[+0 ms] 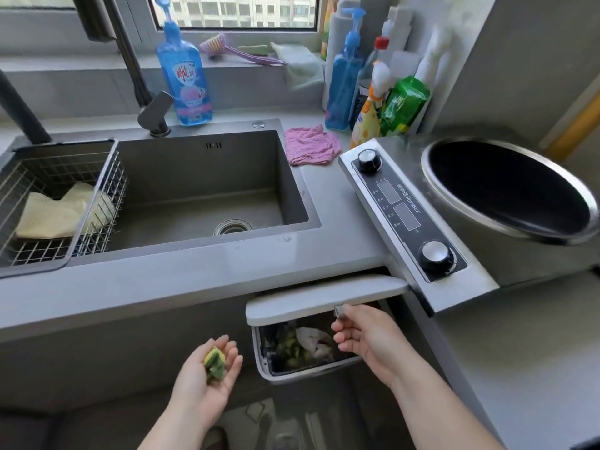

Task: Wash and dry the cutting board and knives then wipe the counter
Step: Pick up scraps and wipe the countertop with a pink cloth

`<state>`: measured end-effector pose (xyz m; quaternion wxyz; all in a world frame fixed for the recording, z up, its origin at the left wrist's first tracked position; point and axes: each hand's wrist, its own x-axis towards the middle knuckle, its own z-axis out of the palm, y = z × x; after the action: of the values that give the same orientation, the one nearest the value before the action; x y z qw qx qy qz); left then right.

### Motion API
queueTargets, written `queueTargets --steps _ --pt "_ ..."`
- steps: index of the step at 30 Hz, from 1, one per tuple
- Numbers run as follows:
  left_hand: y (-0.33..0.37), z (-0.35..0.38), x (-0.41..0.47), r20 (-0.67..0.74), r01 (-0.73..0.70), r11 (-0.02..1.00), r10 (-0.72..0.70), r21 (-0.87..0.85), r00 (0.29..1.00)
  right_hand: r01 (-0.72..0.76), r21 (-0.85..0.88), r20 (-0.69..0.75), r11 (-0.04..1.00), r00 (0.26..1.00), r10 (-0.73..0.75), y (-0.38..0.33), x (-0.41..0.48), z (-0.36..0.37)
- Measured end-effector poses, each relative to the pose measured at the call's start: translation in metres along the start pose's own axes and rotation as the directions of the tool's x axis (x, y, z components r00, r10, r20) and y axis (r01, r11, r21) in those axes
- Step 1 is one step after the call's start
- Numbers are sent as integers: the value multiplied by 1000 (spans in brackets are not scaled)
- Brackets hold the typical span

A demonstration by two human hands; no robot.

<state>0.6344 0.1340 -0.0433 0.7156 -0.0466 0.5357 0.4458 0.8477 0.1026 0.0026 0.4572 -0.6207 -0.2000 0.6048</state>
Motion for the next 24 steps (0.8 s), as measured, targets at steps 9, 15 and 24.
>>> queueTargets --steps 9,15,24 --pt "-41 46 5 53 134 983 -141 122 989 15 -43 43 999 999 -14 -6 4 2" --pt "-39 59 0 226 68 971 -121 229 967 23 -58 45 998 999 -20 -6 4 0" --pt "-10 18 1 167 -52 919 -15 390 986 -11 -91 9 996 1000 12 9 -4 -9"
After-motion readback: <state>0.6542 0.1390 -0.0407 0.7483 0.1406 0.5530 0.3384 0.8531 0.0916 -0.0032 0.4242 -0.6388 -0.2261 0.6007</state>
